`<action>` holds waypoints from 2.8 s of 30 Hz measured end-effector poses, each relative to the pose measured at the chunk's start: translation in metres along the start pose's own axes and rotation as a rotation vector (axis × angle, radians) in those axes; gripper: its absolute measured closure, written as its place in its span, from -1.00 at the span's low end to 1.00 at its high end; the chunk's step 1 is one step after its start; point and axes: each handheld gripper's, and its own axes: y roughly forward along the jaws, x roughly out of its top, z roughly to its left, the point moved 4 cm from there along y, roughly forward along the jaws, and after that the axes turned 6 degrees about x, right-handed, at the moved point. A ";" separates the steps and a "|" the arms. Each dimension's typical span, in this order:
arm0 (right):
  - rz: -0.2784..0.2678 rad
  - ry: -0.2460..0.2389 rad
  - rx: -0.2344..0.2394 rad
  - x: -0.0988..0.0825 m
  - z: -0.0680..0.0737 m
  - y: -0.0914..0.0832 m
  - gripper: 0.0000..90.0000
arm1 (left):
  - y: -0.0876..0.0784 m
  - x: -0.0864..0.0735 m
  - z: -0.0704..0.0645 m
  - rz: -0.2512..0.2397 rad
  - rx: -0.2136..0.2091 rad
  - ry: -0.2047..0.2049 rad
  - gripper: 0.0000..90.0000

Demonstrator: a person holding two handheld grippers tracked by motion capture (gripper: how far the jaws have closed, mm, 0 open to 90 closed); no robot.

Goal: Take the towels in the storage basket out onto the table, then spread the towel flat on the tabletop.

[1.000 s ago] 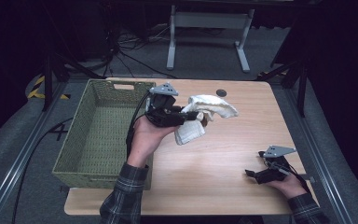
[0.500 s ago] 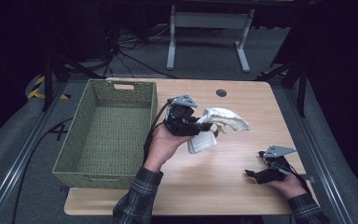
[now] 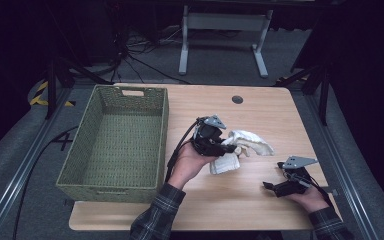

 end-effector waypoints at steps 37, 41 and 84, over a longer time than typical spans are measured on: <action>-0.006 0.027 0.033 0.001 -0.001 -0.005 -0.97 | 0.026 -0.050 -0.005 0.070 0.050 -0.007 -0.21; -0.034 0.022 0.038 0.004 0.000 -0.012 -0.88 | 0.013 -0.057 -0.008 0.059 0.067 -0.012 -0.16; -0.034 0.022 0.207 0.017 0.014 -0.015 0.75 | 0.024 -0.133 -0.051 0.239 0.126 0.054 0.25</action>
